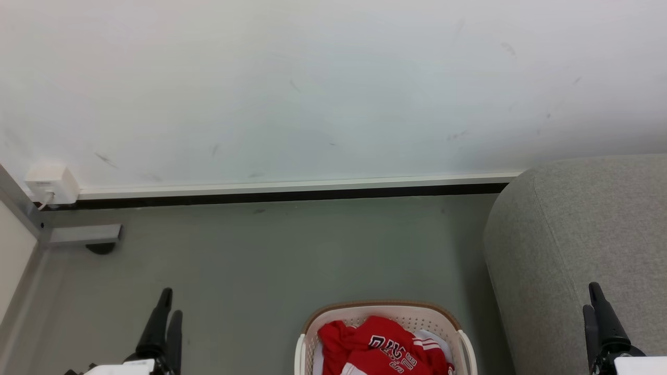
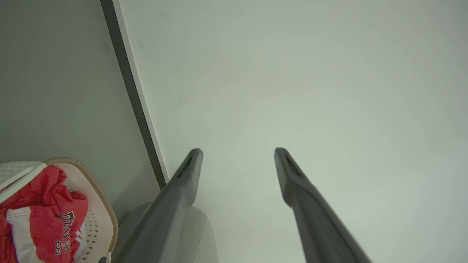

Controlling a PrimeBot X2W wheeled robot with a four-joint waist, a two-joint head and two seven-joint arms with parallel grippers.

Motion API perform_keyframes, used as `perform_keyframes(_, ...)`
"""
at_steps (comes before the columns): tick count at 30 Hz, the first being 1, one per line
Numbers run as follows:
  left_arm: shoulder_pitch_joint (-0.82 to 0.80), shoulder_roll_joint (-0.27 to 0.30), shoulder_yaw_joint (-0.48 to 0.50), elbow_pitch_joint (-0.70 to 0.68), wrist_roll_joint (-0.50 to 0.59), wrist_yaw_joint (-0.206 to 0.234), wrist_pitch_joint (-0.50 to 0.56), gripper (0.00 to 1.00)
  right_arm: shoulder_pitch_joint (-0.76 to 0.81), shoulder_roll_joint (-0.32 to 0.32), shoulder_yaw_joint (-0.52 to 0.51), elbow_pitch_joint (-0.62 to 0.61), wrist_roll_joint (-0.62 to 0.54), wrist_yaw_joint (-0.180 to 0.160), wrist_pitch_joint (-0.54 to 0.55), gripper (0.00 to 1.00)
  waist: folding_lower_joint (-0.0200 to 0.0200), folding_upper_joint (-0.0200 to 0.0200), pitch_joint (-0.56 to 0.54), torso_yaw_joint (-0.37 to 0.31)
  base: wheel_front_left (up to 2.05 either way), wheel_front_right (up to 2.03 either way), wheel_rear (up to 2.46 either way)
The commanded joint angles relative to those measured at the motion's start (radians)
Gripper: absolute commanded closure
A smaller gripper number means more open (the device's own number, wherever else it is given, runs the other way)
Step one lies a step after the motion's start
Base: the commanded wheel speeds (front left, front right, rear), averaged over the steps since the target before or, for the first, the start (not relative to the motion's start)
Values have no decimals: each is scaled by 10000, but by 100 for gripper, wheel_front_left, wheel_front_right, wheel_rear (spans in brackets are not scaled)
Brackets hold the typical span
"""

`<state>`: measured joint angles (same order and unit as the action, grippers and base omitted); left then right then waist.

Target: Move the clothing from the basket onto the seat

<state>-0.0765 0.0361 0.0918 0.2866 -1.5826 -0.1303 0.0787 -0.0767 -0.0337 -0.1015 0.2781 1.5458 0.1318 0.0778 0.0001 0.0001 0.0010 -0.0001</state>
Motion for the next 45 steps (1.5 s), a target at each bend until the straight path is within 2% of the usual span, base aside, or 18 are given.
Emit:
perform_keyframes(1, -174, 56, -19, -143, 187, -2, -118, 0, -127, -113, 16, -246, -349, -1, -105, 0, 0, -1, 1, -2, 0, 0, 0)
perform_keyframes(6, -189, 64, 21, -59, 1042, -2, -354, 0, -80, -183, 119, -422, -1589, -2, -341, 0, 0, -1, 7, -11, 0, 0, 0)
perform_keyframes(16, -79, 81, 53, -331, 3605, 221, -792, 0, 7, -401, 586, -755, -4275, -4, -777, 0, 0, -1, 16, -47, 0, 0, 0)
perform_keyframes(45, 249, 121, -238, -650, 8169, 407, -1825, 0, 242, -681, 1210, -1033, -8556, -9, -1808, 0, -1, -1, -28, -117, 0, 0, 0)
